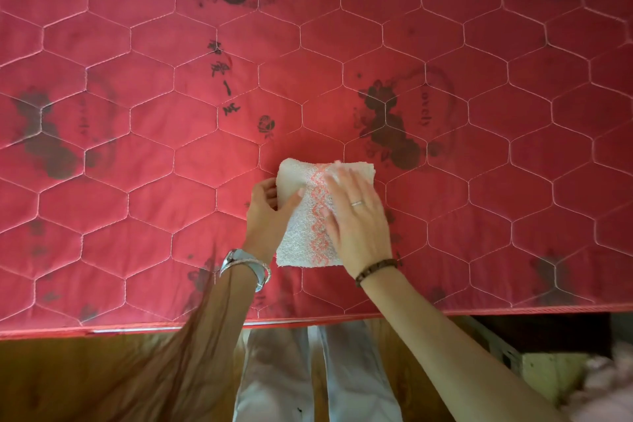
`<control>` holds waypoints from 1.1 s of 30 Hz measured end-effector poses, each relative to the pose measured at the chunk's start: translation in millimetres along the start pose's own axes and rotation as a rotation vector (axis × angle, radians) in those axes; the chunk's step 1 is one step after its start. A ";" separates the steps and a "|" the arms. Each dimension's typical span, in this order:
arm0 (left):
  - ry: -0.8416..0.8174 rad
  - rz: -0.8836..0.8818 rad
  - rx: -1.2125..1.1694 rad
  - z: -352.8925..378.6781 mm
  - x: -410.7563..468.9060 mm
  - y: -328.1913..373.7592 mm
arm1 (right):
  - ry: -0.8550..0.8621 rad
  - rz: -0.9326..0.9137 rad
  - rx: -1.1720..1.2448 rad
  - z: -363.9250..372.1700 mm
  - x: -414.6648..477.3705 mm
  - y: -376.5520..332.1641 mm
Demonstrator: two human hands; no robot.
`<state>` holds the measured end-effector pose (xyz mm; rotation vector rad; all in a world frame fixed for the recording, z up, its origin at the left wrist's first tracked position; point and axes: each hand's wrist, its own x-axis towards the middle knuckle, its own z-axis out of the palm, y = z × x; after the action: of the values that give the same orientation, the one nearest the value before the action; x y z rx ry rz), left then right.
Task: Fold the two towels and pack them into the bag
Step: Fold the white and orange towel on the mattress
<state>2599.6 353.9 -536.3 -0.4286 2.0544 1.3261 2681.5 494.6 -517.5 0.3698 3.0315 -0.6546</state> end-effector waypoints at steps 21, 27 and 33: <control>-0.064 0.010 -0.076 -6.3 3.6 -4.5 | -0.123 0.045 -0.267 28.6 -13.8 32.2; -0.125 0.119 -0.058 -8.4 7.2 1.0 | -0.158 0.024 -0.157 29.3 -9.8 37.0; -0.325 0.205 0.151 -17.3 26.9 25.8 | 0.089 0.389 0.375 13.9 -13.9 27.2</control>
<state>2558.9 351.5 -531.9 0.0647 1.9407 1.2505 2700.9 509.9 -540.2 0.9873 2.7715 -1.1878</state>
